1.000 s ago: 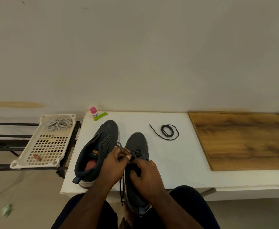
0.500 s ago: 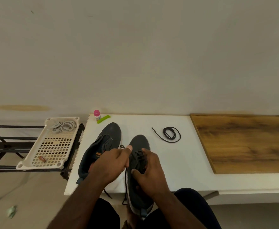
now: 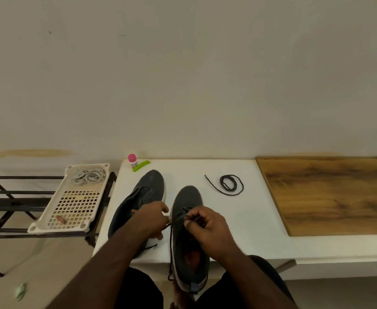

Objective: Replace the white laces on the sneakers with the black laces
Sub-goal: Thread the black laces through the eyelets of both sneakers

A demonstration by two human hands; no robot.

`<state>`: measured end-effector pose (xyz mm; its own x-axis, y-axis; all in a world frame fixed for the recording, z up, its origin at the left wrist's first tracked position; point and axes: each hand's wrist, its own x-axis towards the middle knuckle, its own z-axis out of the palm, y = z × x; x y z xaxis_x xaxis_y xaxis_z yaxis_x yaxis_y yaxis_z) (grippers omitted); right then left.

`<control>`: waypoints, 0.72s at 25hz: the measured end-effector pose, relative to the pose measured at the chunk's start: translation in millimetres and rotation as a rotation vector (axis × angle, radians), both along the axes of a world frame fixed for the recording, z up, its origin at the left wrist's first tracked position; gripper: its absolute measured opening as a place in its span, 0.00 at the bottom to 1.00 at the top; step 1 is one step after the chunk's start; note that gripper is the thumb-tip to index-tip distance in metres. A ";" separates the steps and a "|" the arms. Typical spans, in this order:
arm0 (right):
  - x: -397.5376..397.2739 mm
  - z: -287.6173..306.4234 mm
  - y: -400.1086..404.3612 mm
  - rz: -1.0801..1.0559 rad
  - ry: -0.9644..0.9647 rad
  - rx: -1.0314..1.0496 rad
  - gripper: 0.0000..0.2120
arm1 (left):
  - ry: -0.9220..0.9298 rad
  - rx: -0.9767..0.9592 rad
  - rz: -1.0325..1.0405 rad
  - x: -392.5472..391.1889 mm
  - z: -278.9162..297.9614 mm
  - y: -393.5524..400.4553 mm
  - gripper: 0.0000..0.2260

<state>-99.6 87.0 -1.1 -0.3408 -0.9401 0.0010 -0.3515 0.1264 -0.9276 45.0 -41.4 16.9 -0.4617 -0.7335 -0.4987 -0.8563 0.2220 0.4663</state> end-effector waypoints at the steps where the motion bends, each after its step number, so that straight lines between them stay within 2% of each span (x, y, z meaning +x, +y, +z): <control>1: 4.7 -0.1 1.6 -0.008 -0.046 -0.019 0.05 | -0.026 0.043 -0.001 -3.4 -12.3 2.7 0.14; 3: 7.5 -1.0 4.1 -0.038 -0.113 -0.058 0.05 | 0.050 0.145 0.096 -9.7 -26.2 10.4 0.10; 5: 5.8 -1.2 6.7 -0.062 -0.186 -0.077 0.06 | 0.100 0.133 0.161 -12.1 -30.7 13.3 0.05; 8: 3.3 1.1 7.7 -0.115 -0.310 -0.065 0.08 | 0.172 0.089 0.200 -8.0 -21.0 2.6 0.09; 11: 9.7 3.0 1.2 -0.158 -0.344 -0.068 0.05 | 0.442 0.134 0.366 -1.9 18.6 -18.6 0.06; 14: 26.4 7.2 -15.4 -0.181 -0.289 -0.080 0.03 | 0.821 0.218 0.506 -1.3 59.1 -36.6 0.04; 16: 37.8 11.6 -29.8 -0.180 -0.176 -0.029 0.04 | 0.926 0.183 0.494 -4.0 78.2 -41.8 0.06; 18: 44.4 15.6 -43.5 -0.080 -0.088 0.100 0.12 | 1.003 0.207 0.457 -8.0 99.9 -42.8 0.08</control>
